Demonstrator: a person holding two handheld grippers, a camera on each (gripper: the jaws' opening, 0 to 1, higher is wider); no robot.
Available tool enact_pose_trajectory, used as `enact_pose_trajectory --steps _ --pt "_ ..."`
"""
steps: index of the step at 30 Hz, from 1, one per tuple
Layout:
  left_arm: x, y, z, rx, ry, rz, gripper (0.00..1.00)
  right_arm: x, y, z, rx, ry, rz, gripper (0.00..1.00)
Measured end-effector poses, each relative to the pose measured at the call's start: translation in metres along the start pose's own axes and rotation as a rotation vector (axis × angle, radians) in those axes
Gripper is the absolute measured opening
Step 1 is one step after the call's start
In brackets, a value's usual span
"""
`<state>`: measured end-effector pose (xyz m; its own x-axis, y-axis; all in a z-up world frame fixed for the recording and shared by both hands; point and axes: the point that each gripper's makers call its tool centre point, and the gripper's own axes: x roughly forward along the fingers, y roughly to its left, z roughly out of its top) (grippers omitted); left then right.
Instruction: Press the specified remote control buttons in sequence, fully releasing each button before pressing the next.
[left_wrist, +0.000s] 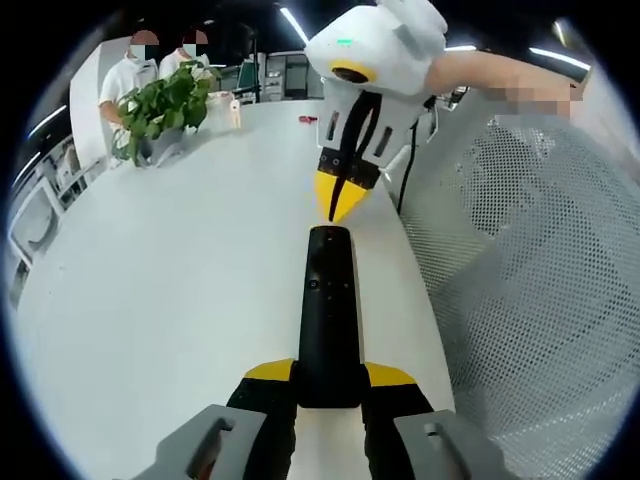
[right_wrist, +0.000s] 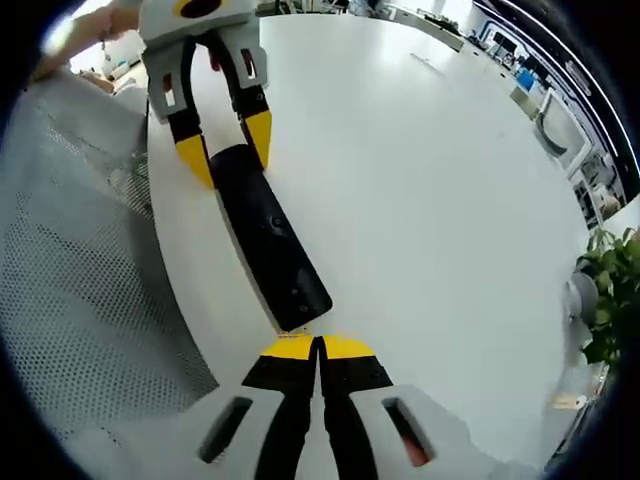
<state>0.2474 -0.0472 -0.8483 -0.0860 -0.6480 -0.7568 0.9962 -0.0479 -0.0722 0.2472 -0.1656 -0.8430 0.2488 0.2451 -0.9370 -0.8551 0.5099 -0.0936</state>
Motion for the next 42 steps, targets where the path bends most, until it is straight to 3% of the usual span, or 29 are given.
enact_pose_trajectory --steps 3,7,9,15,17,21,24,28,32,34,42 --pt "0.000 0.000 0.000 -0.001 -0.002 0.000 0.24 -0.003 0.003 0.020 0.014 -0.095 0.020 0.00" --pt "0.000 0.000 0.000 -0.001 -0.001 0.000 0.24 0.004 0.006 0.007 -0.030 -0.017 0.022 0.00" --pt "0.000 0.000 0.000 0.001 -0.001 0.000 0.24 0.004 0.004 0.013 -0.007 -0.055 0.021 0.00" --pt "0.000 0.001 0.000 -0.001 -0.003 0.000 0.24 0.005 0.006 0.013 -0.022 -0.045 0.024 0.00" --pt "0.000 0.000 0.000 -0.001 -0.003 0.000 0.24 0.005 0.007 0.014 -0.049 -0.036 0.018 0.00" --pt "0.001 0.001 0.000 -0.001 -0.002 0.001 0.24 0.006 0.008 0.016 -0.247 0.011 -0.017 0.00" --pt "0.001 0.000 0.000 0.007 0.006 0.003 0.24 0.006 0.009 0.016 -0.299 0.047 -0.027 0.00" --pt "0.001 0.001 0.000 0.006 0.005 0.001 0.24 0.006 0.007 0.016 -0.266 0.050 -0.014 0.00" --pt "0.001 0.000 0.000 0.018 0.010 -0.004 0.24 0.005 0.006 0.015 -0.087 -0.025 0.026 0.00" --pt "0.001 -0.001 0.000 0.028 0.020 -0.002 0.24 0.005 0.006 0.015 -0.026 -0.026 0.038 0.00" --pt "0.001 0.000 -0.001 0.039 0.028 -0.001 0.24 0.006 0.006 0.016 -0.015 -0.043 0.043 0.00"
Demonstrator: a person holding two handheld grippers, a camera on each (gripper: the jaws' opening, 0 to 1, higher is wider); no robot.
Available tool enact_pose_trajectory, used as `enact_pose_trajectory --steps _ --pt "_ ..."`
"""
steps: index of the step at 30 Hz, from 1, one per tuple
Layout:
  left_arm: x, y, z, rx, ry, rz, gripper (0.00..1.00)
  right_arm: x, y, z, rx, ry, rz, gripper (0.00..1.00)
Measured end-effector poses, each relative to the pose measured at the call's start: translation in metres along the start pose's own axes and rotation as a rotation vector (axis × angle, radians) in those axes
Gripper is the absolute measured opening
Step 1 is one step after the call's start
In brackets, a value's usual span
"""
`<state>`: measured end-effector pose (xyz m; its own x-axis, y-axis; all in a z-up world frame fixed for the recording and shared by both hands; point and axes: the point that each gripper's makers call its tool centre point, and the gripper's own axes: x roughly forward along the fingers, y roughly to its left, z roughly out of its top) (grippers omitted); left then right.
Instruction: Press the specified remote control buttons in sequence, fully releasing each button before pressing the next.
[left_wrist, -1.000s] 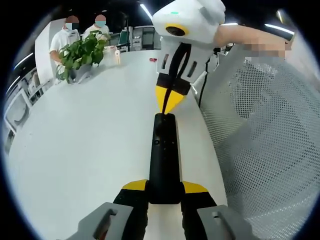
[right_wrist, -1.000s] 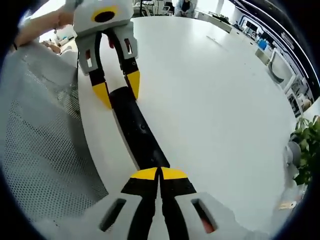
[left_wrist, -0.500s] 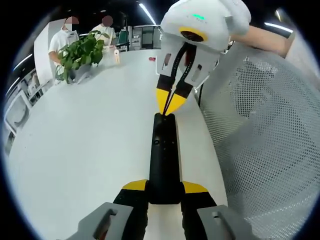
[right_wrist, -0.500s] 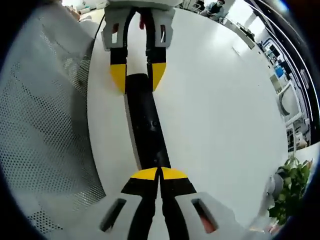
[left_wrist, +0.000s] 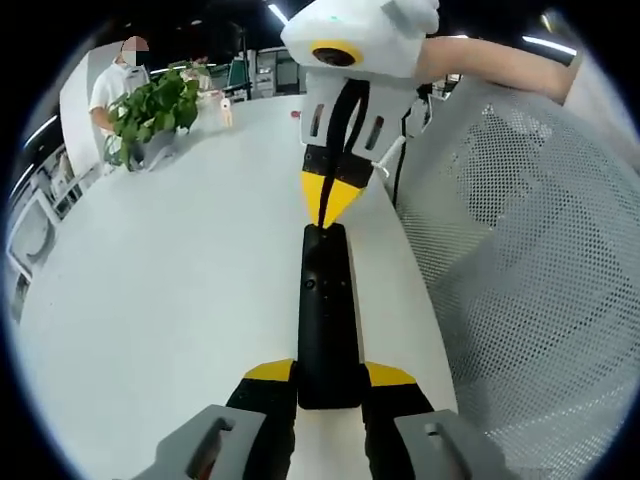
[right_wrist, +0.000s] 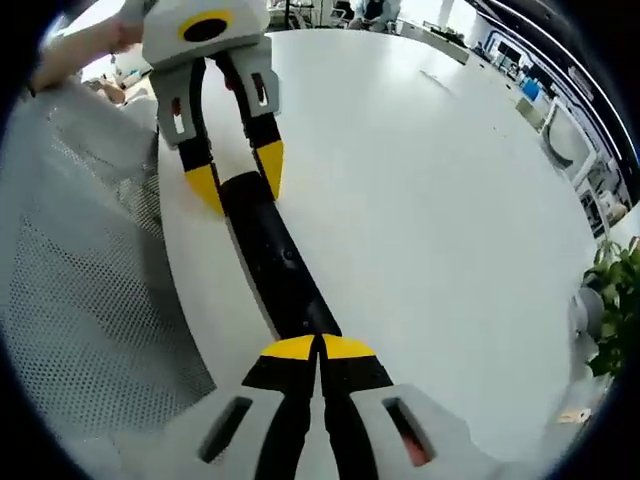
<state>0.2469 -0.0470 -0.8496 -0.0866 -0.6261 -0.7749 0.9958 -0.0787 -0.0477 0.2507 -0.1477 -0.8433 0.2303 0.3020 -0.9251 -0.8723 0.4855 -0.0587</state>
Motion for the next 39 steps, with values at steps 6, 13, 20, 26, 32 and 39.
enact_pose_trajectory --steps 6,13,20,26,32,39 --pt "0.000 0.000 0.000 0.004 -0.002 0.000 0.25 0.001 0.001 0.000 -0.053 0.023 -0.019 0.00" --pt "0.001 0.000 0.000 0.013 -0.003 0.003 0.25 0.000 0.000 0.001 -0.011 0.016 -0.023 0.00" --pt "0.000 -0.001 0.001 0.036 -0.008 -0.002 0.26 0.002 -0.004 0.006 0.113 -0.019 -0.023 0.00" --pt "0.000 -0.001 0.000 0.029 -0.013 -0.004 0.26 0.008 0.000 0.018 0.037 -0.048 -0.026 0.00" --pt "0.000 -0.001 0.001 0.026 -0.016 -0.002 0.26 0.012 0.008 0.028 0.014 -0.082 0.013 0.01" --pt "0.000 -0.001 0.001 0.033 -0.014 -0.002 0.26 0.013 0.015 0.034 0.001 -0.108 0.033 0.07"
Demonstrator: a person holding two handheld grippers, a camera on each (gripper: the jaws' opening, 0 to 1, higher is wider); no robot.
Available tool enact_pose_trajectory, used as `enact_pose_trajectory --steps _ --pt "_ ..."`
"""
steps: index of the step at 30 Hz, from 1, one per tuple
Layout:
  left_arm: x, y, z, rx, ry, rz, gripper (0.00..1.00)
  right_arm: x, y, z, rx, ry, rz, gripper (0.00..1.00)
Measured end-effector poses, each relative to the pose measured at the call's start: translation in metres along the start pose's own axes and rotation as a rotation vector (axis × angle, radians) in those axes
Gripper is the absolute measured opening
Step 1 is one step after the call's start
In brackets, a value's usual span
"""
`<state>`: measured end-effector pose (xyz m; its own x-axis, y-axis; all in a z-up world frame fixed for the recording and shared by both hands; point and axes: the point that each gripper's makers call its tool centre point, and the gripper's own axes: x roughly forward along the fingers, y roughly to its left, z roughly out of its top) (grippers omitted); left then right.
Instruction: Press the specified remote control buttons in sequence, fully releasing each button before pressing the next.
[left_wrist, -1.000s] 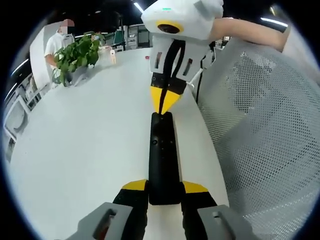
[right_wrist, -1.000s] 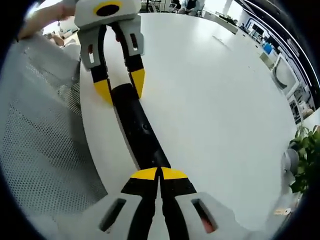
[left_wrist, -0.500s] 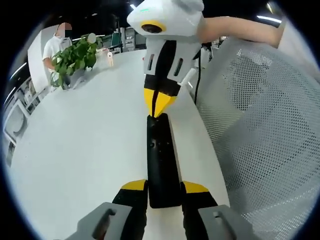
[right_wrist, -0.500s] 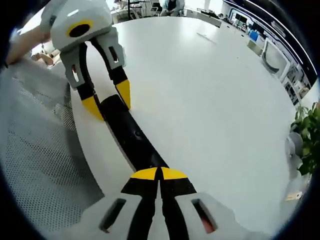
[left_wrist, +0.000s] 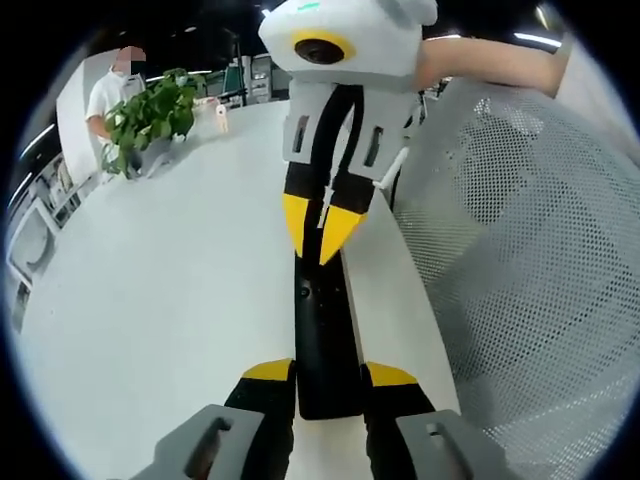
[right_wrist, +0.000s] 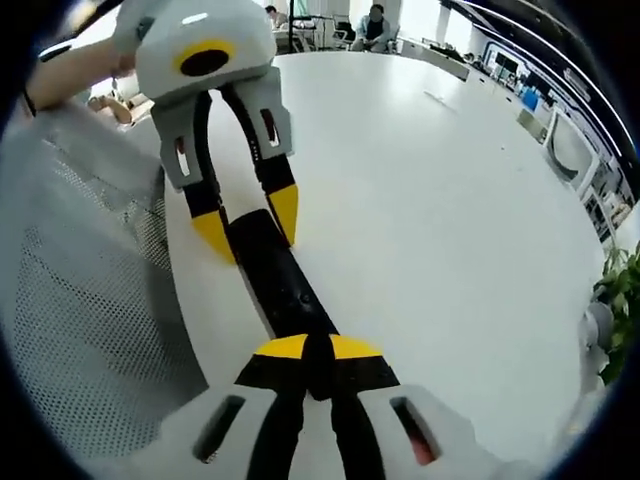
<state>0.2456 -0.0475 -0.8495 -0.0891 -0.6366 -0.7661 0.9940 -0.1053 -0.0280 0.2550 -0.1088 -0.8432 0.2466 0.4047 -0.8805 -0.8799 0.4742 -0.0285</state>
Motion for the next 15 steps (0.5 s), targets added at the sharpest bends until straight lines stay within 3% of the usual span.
enact_pose_trajectory --steps 15 --pt "0.0000 -0.0002 -0.0004 0.008 0.005 0.001 0.25 0.0002 0.0059 0.0054 -0.083 -0.008 0.010 0.09"
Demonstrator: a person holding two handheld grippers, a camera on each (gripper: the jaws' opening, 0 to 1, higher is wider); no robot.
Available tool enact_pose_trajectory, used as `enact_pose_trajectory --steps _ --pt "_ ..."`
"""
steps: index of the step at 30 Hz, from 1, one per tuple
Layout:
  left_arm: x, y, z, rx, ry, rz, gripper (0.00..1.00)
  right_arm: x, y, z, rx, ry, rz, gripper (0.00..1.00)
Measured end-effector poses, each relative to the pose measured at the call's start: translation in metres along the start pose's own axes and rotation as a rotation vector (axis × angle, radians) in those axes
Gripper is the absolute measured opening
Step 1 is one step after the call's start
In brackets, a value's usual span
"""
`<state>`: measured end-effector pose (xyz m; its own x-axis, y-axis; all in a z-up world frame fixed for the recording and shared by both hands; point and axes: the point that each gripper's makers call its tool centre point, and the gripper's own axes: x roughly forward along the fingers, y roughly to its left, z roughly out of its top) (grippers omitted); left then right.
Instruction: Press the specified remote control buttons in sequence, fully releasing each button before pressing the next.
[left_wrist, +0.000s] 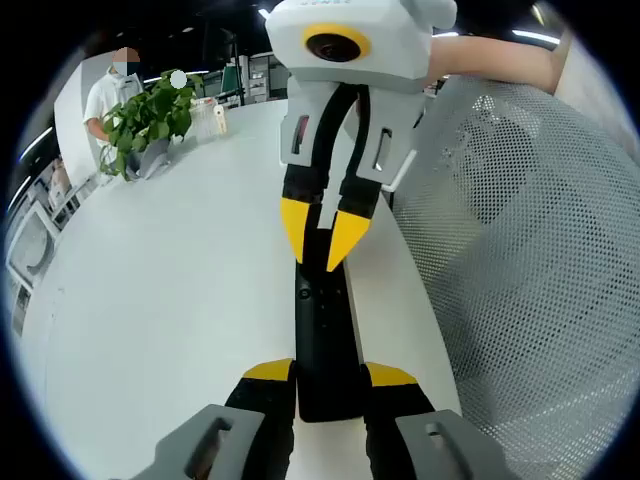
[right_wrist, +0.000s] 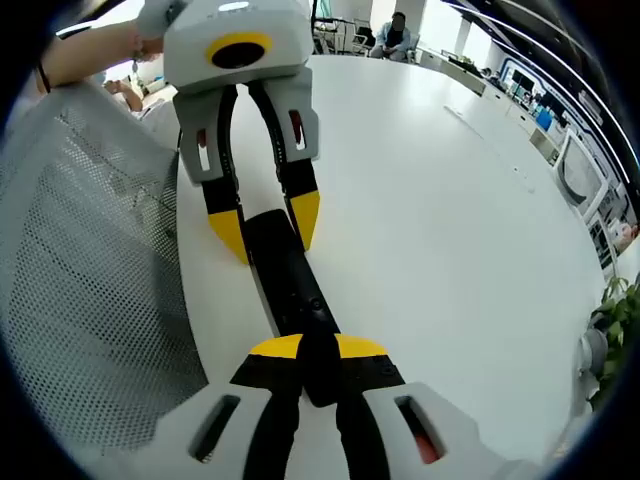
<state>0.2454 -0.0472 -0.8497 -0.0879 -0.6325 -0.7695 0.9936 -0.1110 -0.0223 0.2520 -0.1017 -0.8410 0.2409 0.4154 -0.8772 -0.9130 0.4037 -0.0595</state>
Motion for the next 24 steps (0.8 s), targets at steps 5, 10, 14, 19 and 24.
enact_pose_trajectory --steps 5,10,14,19,24 --pt "0.000 0.000 0.000 -0.005 -0.001 0.000 0.25 0.009 0.009 0.006 -0.042 -0.007 0.025 0.32" --pt "0.000 0.000 0.000 0.001 0.001 0.001 0.25 0.013 0.013 0.005 -0.047 0.013 0.035 0.33" --pt "0.000 0.000 0.000 0.002 0.001 0.001 0.25 0.012 0.009 -0.003 -0.093 0.049 0.012 0.27" --pt "0.000 0.000 0.000 0.001 0.002 0.003 0.25 0.014 0.008 -0.004 -0.075 0.039 0.026 0.27" --pt "0.000 0.001 0.000 0.002 -0.002 0.002 0.25 0.014 0.008 -0.003 -0.073 0.041 0.033 0.27"
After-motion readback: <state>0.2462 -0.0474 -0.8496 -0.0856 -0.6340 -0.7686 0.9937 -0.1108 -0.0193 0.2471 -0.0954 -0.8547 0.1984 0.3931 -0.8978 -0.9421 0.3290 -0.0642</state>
